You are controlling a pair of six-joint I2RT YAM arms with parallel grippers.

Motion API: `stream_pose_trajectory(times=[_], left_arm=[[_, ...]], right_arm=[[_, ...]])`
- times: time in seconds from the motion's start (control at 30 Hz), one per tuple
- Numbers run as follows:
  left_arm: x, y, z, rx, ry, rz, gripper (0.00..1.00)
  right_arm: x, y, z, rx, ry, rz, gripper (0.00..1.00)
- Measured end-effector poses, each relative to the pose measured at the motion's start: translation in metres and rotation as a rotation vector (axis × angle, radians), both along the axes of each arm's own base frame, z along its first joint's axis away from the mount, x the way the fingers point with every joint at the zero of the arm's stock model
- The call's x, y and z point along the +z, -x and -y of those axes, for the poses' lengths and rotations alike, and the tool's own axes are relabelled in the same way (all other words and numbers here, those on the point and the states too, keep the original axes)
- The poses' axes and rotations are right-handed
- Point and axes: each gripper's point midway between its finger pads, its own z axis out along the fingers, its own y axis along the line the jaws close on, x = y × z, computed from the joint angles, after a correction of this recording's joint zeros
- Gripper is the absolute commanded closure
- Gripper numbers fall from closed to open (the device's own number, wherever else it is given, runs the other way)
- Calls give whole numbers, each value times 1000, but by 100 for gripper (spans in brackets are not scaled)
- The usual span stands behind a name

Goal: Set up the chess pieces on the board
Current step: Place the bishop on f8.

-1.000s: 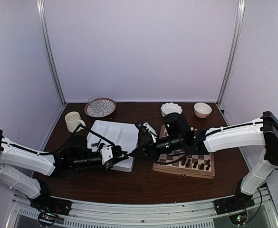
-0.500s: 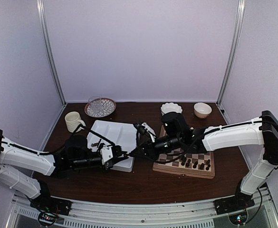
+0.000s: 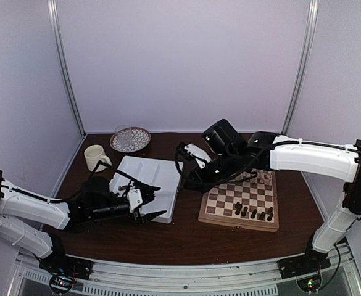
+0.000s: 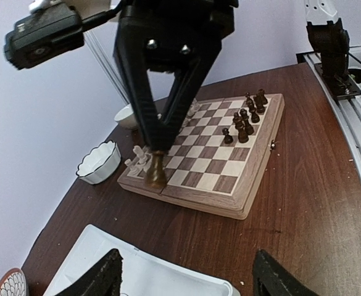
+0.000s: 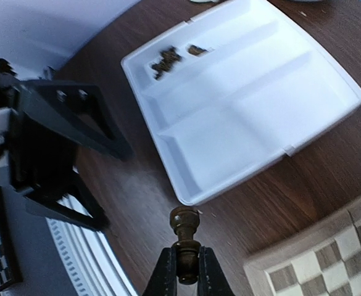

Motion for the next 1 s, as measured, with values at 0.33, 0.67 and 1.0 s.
stream_pose_trajectory(times=[0.33, 0.67, 1.0], left_arm=[[20, -24, -21, 117, 85, -53, 28], [21, -33, -33, 198, 87, -59, 28], [10, -36, -37, 232, 47, -78, 28]], right_arm=[[-42, -11, 73, -131, 507, -27, 100], [-77, -7, 129, -163, 834, -53, 100], [-97, -10, 140, -160, 934, -76, 100]])
